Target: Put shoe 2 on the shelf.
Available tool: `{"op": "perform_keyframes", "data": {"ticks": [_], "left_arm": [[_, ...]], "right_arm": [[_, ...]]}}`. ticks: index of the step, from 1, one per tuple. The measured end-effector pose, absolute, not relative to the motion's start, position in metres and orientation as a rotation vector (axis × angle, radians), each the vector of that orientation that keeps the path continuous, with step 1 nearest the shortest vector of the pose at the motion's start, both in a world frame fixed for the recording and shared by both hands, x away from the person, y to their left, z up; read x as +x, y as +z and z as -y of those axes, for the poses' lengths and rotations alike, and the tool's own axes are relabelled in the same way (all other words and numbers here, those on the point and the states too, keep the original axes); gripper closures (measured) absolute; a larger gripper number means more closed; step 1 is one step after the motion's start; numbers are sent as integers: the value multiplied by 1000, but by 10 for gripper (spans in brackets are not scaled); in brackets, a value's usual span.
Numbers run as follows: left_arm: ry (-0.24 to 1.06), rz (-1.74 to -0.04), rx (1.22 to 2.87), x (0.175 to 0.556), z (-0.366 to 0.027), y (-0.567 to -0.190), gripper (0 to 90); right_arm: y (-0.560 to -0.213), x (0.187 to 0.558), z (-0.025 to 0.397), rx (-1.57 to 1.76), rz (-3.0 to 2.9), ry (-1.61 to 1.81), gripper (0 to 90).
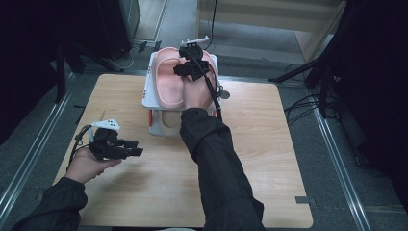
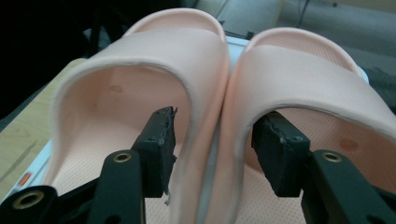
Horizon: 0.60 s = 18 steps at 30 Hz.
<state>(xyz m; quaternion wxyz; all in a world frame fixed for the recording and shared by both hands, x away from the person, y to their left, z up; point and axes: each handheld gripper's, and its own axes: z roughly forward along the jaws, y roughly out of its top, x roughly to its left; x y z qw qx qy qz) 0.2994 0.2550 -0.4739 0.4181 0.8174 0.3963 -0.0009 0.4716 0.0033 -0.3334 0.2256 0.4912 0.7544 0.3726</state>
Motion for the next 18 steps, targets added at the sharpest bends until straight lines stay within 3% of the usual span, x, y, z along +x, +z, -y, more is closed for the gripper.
{"op": "perform_keyframes", "data": {"ticks": [6, 8, 9, 10, 13, 18], "left_arm": [[-1, -998, 2058, 300, -254, -474, 534], [2, -997, 2060, 299, -254, -474, 534], [1, -997, 2061, 299, -254, -475, 534], [1, -998, 2062, 299, -254, -475, 534], [0, -997, 2063, 300, -253, -475, 534], [-1, -994, 2067, 300, -253, -475, 534]], "right_arm": [[-326, 465, 13, 1299, -2127, 1048, 548], [-327, 465, 22, 1301, -2151, 1063, 655], [-327, 465, 22, 1301, -2151, 1063, 655], [-328, 464, 25, 1281, -2156, 1064, 783], [-331, 464, 26, 1275, -2168, 1052, 849], [-333, 465, 21, 1270, -2166, 1045, 860]]}}
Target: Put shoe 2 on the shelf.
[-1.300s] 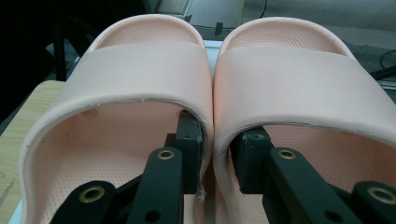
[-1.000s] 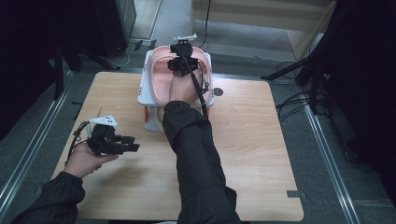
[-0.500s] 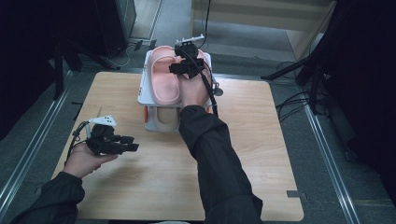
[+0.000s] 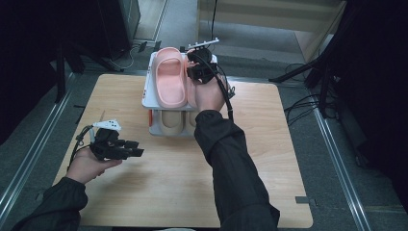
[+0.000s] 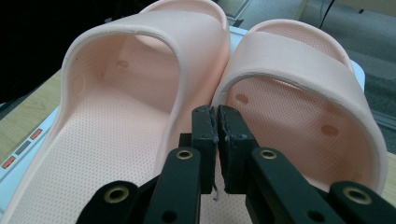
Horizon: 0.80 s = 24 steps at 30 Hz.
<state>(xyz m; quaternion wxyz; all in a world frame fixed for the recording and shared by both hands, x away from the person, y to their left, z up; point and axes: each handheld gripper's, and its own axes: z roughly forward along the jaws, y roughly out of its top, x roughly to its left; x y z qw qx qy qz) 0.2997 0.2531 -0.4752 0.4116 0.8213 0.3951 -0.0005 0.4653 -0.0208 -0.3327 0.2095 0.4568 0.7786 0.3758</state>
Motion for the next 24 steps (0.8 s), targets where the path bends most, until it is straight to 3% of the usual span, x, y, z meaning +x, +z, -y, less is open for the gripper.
{"op": "perform_keyframes", "data": {"ticks": [13, 24], "left_arm": [[-6, -994, 2065, 300, -253, -475, 535], [-4, -996, 2064, 300, -254, -475, 534]], "right_arm": [[-334, 469, 17, 1308, -2151, 1081, 855], [-332, 463, 22, 1262, -2164, 1118, 781]]}}
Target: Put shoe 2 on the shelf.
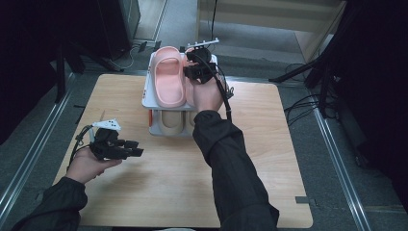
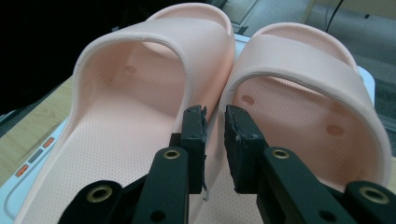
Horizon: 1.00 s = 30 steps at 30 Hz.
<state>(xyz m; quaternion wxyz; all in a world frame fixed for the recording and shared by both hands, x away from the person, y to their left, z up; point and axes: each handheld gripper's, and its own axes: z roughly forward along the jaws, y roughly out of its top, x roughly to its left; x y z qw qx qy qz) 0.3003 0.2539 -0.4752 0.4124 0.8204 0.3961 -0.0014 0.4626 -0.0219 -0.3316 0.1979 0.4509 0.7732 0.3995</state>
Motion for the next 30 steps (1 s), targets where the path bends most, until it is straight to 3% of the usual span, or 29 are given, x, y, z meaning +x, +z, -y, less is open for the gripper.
{"op": "perform_keyframes", "data": {"ticks": [30], "left_arm": [[18, -1040, 2061, 297, -256, -480, 500]], "right_arm": [[-348, 380, 96, 1026, -2364, 1295, 749]]}}
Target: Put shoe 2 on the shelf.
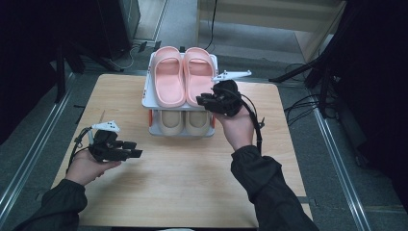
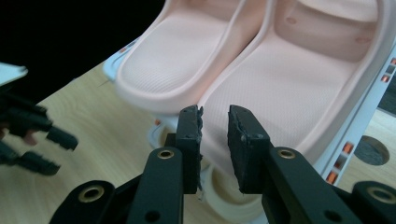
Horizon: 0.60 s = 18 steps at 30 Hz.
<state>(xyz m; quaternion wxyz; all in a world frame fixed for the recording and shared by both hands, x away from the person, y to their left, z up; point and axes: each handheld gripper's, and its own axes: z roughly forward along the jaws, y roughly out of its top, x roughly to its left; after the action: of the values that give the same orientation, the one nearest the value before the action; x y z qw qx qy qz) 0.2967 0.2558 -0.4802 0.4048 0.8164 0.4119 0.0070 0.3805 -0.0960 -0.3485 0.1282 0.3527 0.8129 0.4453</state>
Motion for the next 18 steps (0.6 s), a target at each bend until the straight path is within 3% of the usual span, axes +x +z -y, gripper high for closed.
{"op": "perform_keyframes", "data": {"ticks": [18], "left_arm": [[14, -1039, 2072, 298, -248, -483, 438]], "right_arm": [[-390, 316, 129, 919, -2448, 1423, 698]]}}
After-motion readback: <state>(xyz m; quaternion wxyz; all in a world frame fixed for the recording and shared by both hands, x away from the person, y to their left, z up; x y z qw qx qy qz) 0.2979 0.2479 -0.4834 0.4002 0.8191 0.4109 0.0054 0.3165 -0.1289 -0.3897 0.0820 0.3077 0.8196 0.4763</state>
